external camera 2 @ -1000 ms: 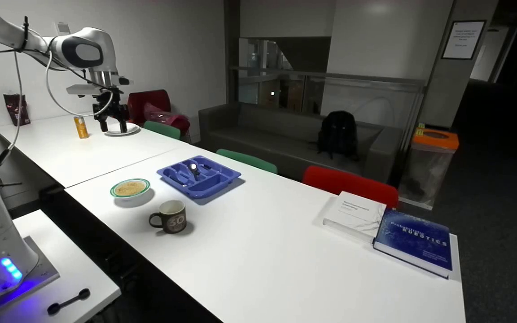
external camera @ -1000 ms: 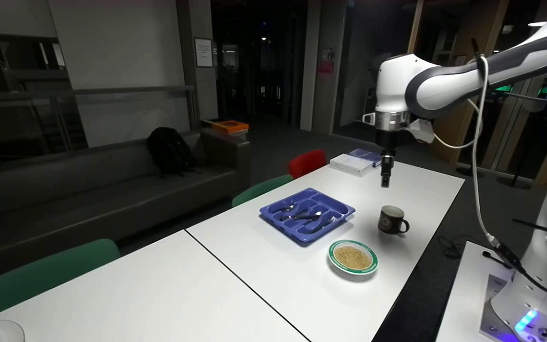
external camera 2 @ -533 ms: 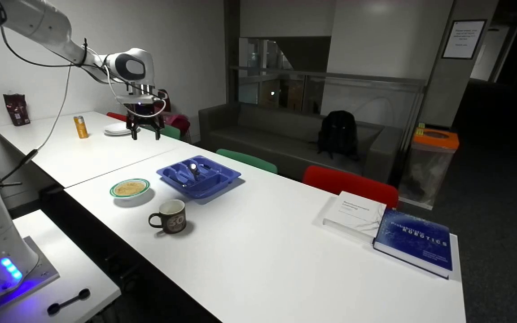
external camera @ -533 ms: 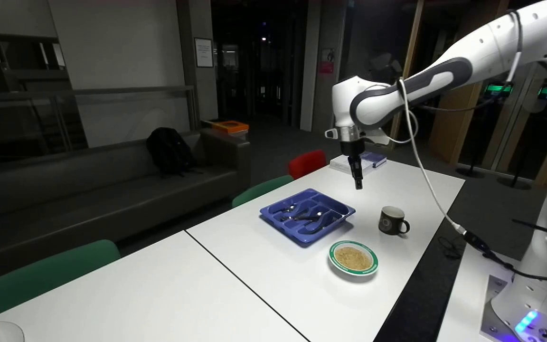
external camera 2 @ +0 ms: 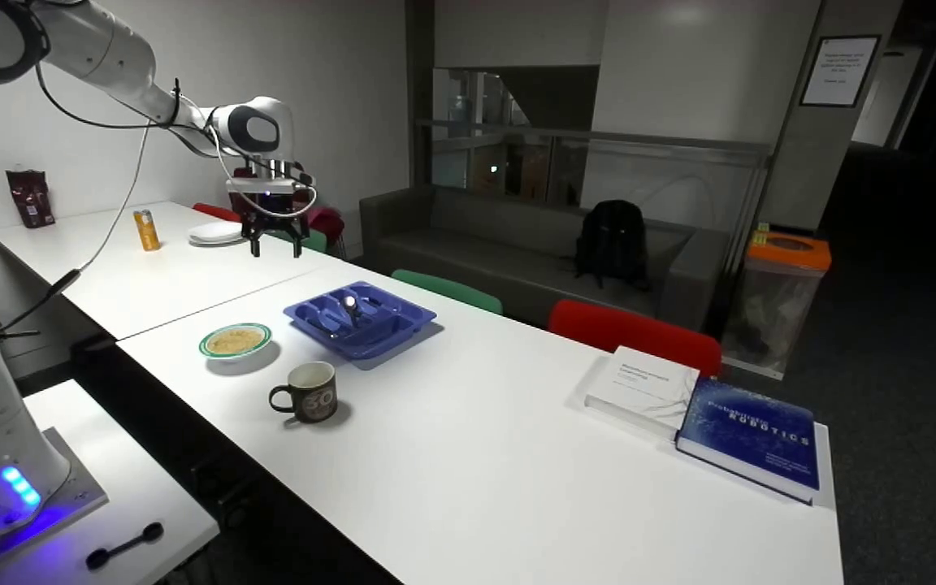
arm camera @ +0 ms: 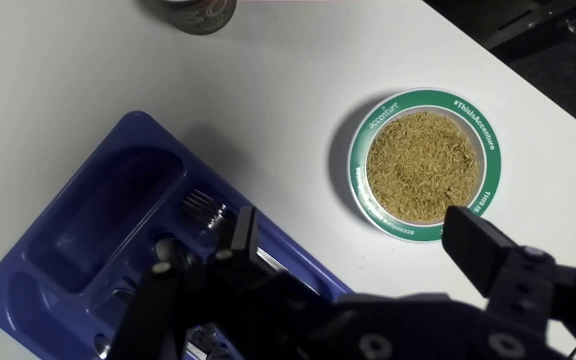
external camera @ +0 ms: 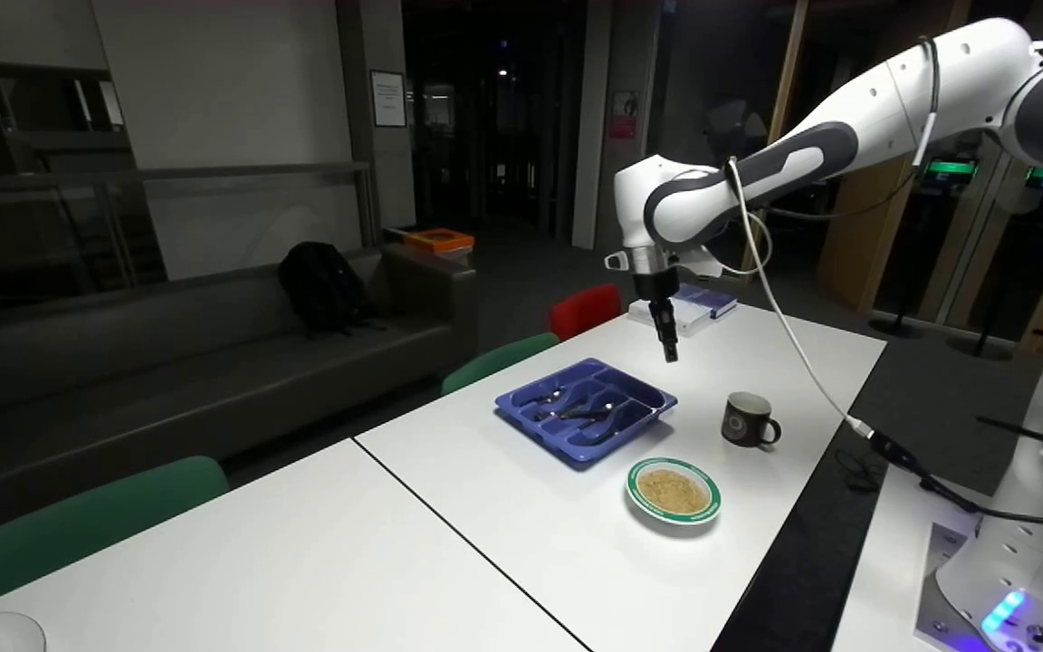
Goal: Pick up a silver spoon from the blue tray, stir the contents in the bowl using the spoon, place the spoon back on the tray
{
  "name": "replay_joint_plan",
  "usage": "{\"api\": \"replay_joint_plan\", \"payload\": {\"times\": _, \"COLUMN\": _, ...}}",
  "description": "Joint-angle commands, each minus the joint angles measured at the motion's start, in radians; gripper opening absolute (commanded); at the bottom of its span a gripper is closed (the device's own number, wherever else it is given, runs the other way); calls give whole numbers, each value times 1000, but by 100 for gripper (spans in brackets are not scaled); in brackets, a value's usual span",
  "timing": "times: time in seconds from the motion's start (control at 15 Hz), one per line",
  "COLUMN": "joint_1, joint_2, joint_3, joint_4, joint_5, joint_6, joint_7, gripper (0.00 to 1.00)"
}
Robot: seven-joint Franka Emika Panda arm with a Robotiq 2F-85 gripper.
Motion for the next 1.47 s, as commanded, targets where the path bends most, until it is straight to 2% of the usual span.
{"api": "replay_joint_plan", "payload": {"times": 0.0, "joint_1": -22, "joint_2": 79, "joint_3": 10, "joint_4": 45, "joint_5": -4, "joint_6": 66, "joint_7": -73, "gripper": 100}}
{"api": "replay_joint_plan", "payload": {"times": 0.27, "joint_1": -19, "joint_2": 216, "joint_3": 16, "joint_4": 177, "joint_5": -111, "joint_6": 57, "joint_7": -254, "gripper": 100}}
{"api": "replay_joint_plan", "payload": {"times": 0.47, "joint_1": -19, "joint_2": 244, "joint_3": 27, "joint_4": 238, "joint_5": -153, "joint_6": 43, "joint_7": -371, "gripper": 100}}
{"api": "replay_joint_plan", "payload": {"times": 0.53, "joint_1": -16, "joint_2": 231, "joint_3": 20, "joint_4": 178, "joint_5": -132, "joint_6": 74, "joint_7": -297, "gripper": 100}}
{"api": "replay_joint_plan", "payload": {"times": 0.87, "joint_1": -16, "joint_2": 252, "joint_3": 21, "joint_4": 228, "joint_5": -134, "joint_6": 68, "joint_7": -343, "gripper": 100}}
{"api": "replay_joint_plan", "payload": {"times": 1.4, "joint_1": -76, "joint_2": 498, "joint_3": 12, "joint_4": 417, "joint_5": -124, "joint_6": 74, "joint_7": -474, "gripper": 100}}
